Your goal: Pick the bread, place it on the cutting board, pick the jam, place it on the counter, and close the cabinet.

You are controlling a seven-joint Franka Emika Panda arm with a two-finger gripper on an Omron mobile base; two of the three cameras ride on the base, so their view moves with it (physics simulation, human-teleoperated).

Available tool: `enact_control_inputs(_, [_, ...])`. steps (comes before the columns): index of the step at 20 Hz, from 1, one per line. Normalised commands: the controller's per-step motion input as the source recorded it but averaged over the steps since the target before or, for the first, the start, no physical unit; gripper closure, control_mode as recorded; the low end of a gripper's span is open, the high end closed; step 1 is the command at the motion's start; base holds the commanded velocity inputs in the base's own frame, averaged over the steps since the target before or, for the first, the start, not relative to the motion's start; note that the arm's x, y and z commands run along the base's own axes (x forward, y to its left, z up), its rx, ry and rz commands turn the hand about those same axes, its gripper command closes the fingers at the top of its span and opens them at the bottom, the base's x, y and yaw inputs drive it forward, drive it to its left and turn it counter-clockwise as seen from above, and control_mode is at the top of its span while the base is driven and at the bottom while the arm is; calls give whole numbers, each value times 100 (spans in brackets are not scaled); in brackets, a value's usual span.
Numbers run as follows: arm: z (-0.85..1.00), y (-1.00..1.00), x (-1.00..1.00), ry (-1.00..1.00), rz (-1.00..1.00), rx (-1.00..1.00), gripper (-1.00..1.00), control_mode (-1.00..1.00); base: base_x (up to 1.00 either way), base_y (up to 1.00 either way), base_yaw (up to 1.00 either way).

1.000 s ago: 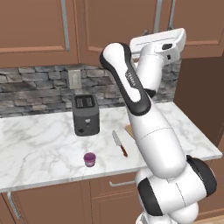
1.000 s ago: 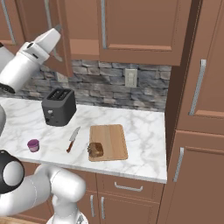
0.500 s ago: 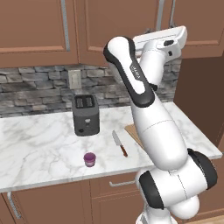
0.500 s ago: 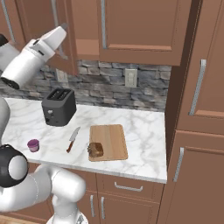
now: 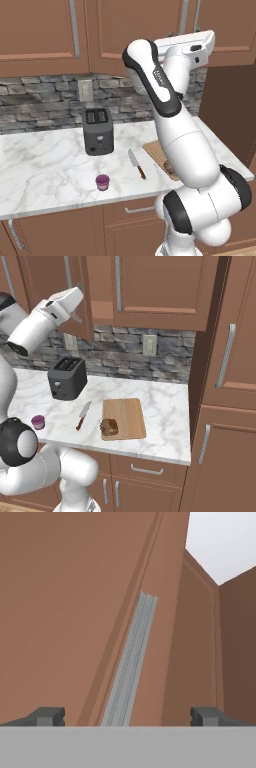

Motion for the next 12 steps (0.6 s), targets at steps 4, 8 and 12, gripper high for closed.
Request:
enact_control_inputs(4, [-25, -25, 39, -11, 0, 4, -100, -100, 0, 0, 0])
enact_control_inputs(8, [-28, -30, 36, -13, 0, 4, -100, -100, 0, 0, 0])
enact_control_inputs(12, [-28, -28, 31, -13, -2, 3, -100, -100, 0, 0, 0])
